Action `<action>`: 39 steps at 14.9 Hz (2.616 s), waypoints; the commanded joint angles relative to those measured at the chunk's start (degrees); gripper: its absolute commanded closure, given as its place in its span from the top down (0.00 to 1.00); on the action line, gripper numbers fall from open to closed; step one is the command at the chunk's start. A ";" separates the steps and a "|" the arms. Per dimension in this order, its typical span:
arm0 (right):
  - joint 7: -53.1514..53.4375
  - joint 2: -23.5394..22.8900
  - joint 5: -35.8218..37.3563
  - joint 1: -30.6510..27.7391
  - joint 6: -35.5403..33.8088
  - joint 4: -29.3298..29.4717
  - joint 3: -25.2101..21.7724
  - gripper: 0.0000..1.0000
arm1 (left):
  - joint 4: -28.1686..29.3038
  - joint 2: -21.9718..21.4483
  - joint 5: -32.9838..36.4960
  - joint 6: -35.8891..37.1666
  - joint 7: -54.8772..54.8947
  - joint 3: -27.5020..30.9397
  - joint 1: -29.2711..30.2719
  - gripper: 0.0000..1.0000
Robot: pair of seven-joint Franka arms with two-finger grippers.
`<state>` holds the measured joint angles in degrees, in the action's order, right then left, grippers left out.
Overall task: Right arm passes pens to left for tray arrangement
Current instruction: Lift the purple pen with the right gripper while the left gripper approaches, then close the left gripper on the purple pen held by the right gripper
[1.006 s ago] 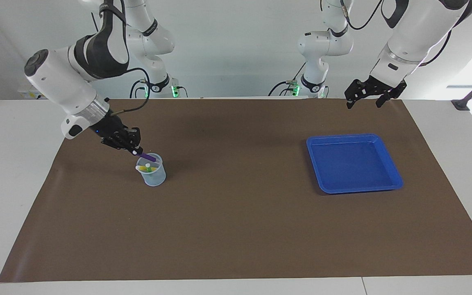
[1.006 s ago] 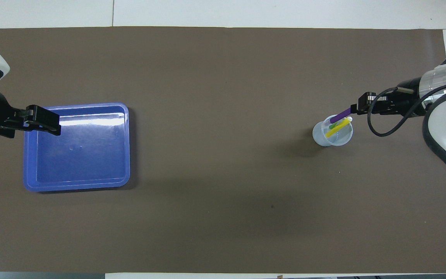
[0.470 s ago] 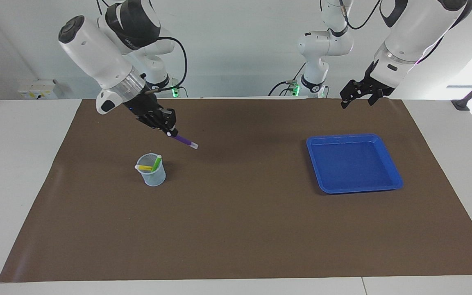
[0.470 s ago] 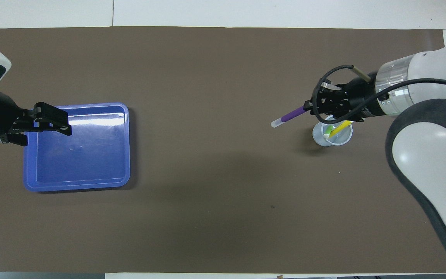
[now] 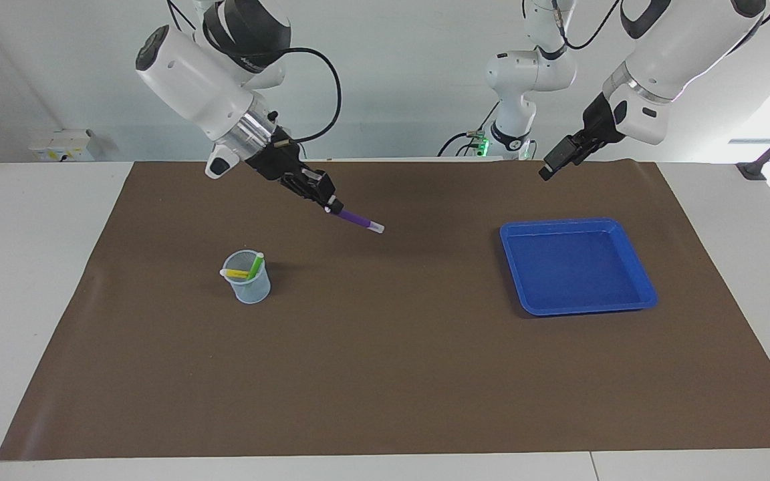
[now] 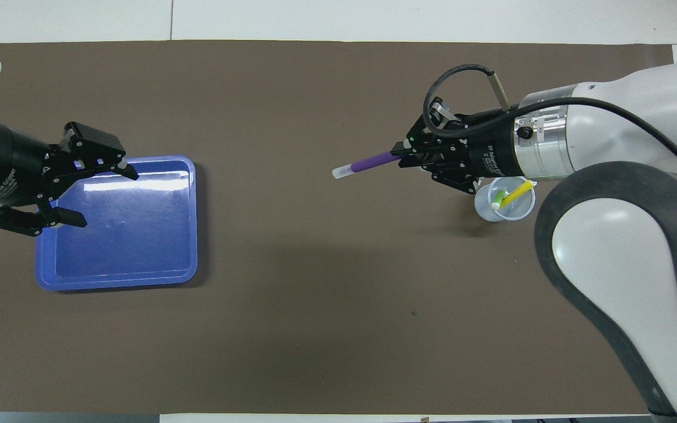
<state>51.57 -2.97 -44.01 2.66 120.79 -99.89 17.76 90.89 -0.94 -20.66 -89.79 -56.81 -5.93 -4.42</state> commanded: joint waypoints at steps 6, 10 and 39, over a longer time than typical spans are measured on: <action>18.89 -5.28 -2.31 -0.64 2.08 6.63 8.86 0.00 | 4.65 -1.96 -3.60 -13.65 -44.14 0.13 -7.35 1.00; 22.87 -6.17 -2.22 -0.55 2.17 8.40 10.97 0.00 | 5.00 -2.14 -3.33 -14.27 -55.22 0.13 -9.02 1.00; 22.52 -5.99 -0.20 0.16 2.17 8.22 11.94 0.00 | 11.07 -5.74 -3.33 -16.82 -56.04 0.04 -13.24 0.00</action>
<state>73.98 -8.12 -44.97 2.87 122.66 -92.72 29.19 100.35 -5.27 -23.90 -105.73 -113.61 -6.48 -17.03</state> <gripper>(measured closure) 0.828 0.626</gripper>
